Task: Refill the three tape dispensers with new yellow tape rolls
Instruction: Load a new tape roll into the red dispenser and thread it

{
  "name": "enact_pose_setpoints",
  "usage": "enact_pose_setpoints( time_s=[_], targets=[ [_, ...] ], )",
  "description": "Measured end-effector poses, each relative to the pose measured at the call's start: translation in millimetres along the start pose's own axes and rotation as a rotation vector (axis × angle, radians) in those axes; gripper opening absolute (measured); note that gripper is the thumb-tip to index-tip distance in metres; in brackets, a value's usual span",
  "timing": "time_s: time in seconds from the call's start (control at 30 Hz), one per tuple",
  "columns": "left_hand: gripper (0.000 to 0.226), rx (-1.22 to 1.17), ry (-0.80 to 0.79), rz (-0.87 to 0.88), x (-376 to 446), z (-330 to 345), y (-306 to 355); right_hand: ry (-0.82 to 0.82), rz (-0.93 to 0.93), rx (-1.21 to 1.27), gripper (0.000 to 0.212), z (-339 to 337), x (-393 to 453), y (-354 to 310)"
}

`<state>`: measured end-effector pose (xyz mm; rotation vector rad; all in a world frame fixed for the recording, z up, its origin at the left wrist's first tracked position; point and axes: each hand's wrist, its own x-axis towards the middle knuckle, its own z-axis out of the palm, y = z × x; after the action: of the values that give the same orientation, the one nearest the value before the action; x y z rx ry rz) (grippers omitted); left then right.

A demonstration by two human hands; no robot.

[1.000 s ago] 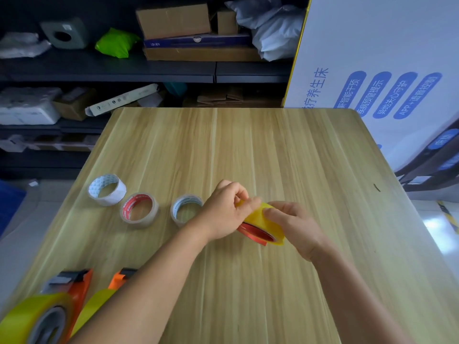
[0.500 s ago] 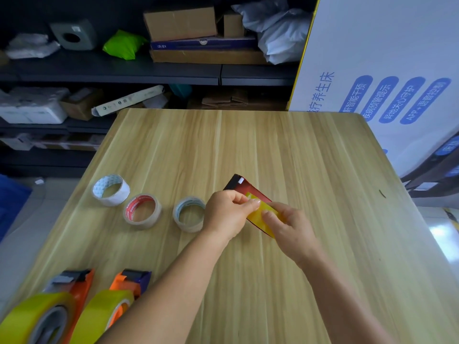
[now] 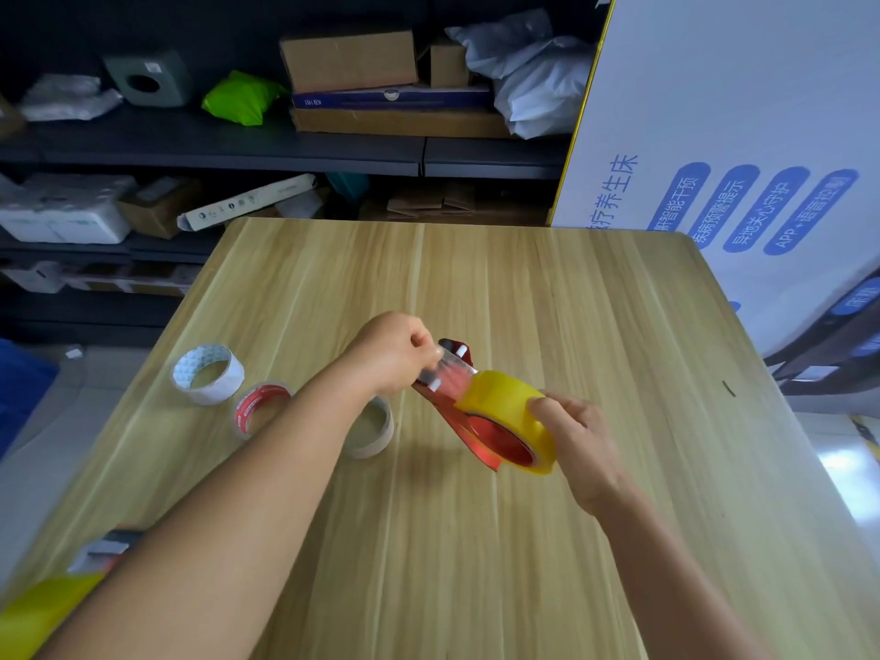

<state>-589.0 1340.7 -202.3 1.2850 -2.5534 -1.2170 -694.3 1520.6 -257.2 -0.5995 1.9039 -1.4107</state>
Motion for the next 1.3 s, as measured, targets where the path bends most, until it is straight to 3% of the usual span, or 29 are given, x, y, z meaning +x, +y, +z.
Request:
enact_pose_setpoints(
  time_s=[0.17, 0.27, 0.4, 0.57, 0.7, 0.93, 1.03, 1.1, 1.2, 1.3],
  targets=[
    [0.014, -0.090, -0.059, -0.025, 5.7, 3.0, -6.1, 0.010, 0.026, 0.076, 0.034, -3.3, 5.4, 8.1],
    [0.016, -0.077, -0.130, -0.017, 5.4, 1.5, -9.0, -0.060, 0.068, 0.062, 0.045, -6.4, 6.5, 12.1],
    [0.017, 0.128, -0.136, 0.024, 1.5, 3.5, 0.1, -0.242, 0.095, -0.252, 0.046, -7.0, 8.1, 2.6],
    [0.024, 0.373, -0.148, 0.089, -2.7, 16.3, 11.7, -0.307, 0.073, -0.729, 0.104, 16.4, 12.2, -23.9],
    [0.016, 0.429, -0.114, 0.062, -1.9, 20.5, 5.1, -0.367, 0.061, -0.923, 0.120, 27.2, 18.2, -32.4],
    [0.016, -0.001, 0.037, -0.040, 4.7, 1.6, -4.1, -0.372, 0.040, -0.968, 0.111, 29.9, 16.7, -24.8],
    [0.018, -0.029, -0.023, -0.018, 0.4, -2.5, 1.7, -0.377, 0.047, -0.963, 0.103, 33.1, 17.5, -23.4],
    [0.018, -0.087, -0.079, -0.024, -3.2, -2.6, 4.9, -0.365, 0.085, -0.961, 0.108, 34.4, 20.1, -24.1],
    [0.019, -0.116, -0.126, -0.042, -7.9, -2.1, 10.3, -0.268, 0.099, -0.969, 0.119, 36.7, 21.3, -21.2],
    [0.019, -0.121, -0.136, -0.022, -10.8, -2.3, 17.5, -0.147, 0.036, -0.948, 0.117, 40.5, 18.2, -17.0]
  ],
)
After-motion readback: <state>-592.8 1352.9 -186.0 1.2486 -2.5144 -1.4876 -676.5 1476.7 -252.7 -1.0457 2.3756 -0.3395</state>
